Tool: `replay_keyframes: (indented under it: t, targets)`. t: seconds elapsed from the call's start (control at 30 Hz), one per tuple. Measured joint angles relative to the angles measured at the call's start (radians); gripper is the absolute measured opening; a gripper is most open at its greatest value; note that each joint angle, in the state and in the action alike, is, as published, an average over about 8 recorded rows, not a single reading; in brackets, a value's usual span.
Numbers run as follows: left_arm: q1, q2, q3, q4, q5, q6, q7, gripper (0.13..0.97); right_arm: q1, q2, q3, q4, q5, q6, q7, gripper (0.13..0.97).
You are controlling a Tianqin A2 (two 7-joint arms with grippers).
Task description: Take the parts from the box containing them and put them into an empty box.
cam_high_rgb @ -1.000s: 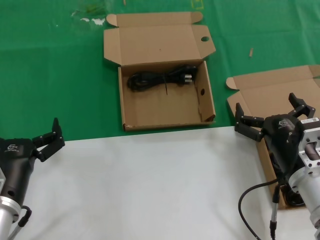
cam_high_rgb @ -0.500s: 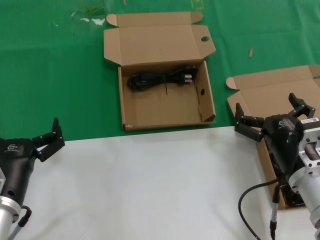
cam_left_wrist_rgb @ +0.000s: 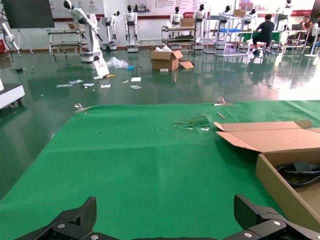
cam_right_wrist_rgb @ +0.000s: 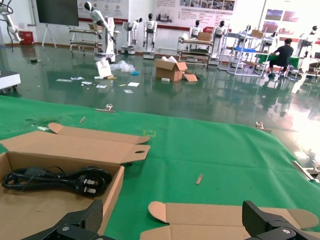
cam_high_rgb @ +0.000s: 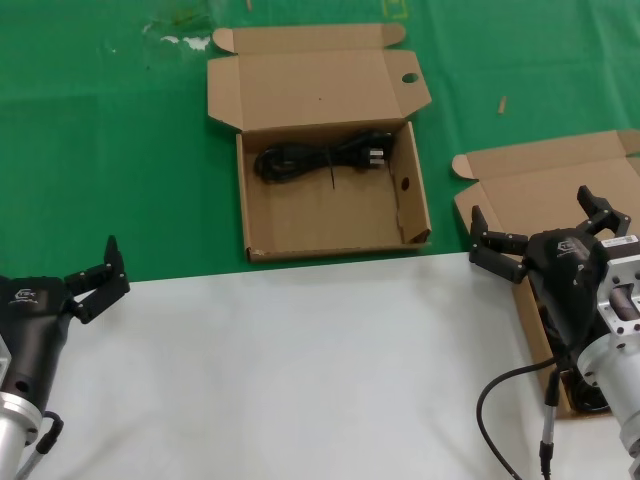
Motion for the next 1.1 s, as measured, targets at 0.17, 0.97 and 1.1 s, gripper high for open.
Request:
replay_keyframes:
  t: [0.17, 0.97, 1.1]
  targets:
    - [0.000, 0.000, 0.000, 0.000, 0.000, 0.000, 0.000, 0.966, 0.000, 0.000, 0.000, 0.000, 0.000, 0.000, 0.000, 0.966]
    - [0.000, 0.000, 0.000, 0.000, 0.000, 0.000, 0.000, 0.966, 0.000, 0.000, 0.000, 0.000, 0.000, 0.000, 0.000, 0.966]
    - [0.000, 0.000, 0.000, 0.000, 0.000, 0.000, 0.000, 0.966, 0.000, 0.000, 0.000, 0.000, 0.000, 0.000, 0.000, 0.966]
